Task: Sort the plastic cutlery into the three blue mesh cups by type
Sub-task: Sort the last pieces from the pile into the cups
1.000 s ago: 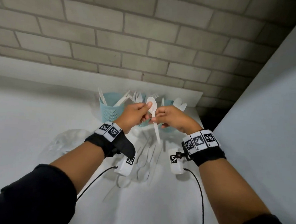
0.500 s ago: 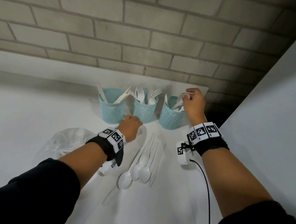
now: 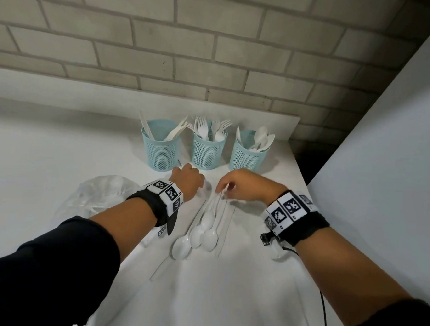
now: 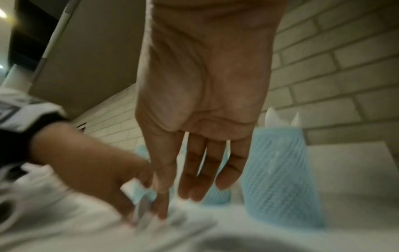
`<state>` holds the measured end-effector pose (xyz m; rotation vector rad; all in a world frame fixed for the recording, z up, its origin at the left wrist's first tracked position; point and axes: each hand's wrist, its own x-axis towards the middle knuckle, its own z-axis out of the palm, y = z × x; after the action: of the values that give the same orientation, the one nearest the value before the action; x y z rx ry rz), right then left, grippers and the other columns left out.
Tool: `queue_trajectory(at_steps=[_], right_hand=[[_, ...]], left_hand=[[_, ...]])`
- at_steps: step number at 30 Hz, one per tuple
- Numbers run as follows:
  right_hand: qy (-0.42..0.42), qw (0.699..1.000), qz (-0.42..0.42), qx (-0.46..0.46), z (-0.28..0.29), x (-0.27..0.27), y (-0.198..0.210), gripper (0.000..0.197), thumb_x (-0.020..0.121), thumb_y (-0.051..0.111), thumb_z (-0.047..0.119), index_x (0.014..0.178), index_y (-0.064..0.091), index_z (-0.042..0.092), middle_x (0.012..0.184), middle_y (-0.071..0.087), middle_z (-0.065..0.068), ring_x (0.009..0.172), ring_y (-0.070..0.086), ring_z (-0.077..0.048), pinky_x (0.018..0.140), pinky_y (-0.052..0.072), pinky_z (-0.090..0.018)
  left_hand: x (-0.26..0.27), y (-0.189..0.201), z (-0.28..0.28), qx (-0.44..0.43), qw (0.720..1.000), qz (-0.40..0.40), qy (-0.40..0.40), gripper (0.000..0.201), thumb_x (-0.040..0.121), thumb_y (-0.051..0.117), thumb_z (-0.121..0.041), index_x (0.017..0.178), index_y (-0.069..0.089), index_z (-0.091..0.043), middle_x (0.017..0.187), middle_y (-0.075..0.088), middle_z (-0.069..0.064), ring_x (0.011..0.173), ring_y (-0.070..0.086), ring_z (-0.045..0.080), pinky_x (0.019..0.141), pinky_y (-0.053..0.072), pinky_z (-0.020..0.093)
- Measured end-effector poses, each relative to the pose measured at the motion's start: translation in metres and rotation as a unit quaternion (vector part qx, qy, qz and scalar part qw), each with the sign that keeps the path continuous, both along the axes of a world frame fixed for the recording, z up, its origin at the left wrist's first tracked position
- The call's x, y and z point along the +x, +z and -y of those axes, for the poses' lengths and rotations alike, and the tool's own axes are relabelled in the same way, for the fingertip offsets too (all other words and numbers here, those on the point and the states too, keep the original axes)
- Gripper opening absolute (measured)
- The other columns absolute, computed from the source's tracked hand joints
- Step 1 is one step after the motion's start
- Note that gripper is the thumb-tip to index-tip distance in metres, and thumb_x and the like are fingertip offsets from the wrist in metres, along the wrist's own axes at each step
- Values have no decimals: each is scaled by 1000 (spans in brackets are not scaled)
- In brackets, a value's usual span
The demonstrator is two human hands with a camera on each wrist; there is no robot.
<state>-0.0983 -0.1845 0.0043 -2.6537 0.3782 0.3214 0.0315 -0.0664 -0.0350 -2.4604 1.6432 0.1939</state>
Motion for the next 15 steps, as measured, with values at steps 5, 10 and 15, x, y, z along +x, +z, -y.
queue_trajectory(at_steps=[5, 10, 15], right_hand=[[33, 995, -52, -78, -14, -10, -22, 56, 78, 65, 4, 129, 53, 23, 127, 45, -11, 116, 42, -25, 98, 40, -36], [44, 993, -36, -99, -19, -22, -32, 53, 78, 68, 22, 129, 53, 27, 134, 42, -5, 119, 37, -27, 101, 37, -40], [93, 984, -10, -154, -29, -27, -33, 43, 81, 64, 29, 124, 56, 29, 126, 52, 1, 112, 40, -23, 92, 38, -36]], left_hand=[[-13, 8, -11, -31, 997, 38, -52, 29, 94, 46, -19, 121, 54, -18, 122, 55, 4, 120, 45, 23, 95, 34, 39], [-17, 19, -21, -119, 986, 54, -99, 30, 98, 42, -34, 121, 47, -15, 110, 61, 8, 102, 58, 28, 82, 39, 35], [-25, 30, -34, -189, 977, -80, -64, 30, 98, 42, -33, 117, 42, -10, 99, 64, 14, 89, 59, 31, 68, 35, 30]])
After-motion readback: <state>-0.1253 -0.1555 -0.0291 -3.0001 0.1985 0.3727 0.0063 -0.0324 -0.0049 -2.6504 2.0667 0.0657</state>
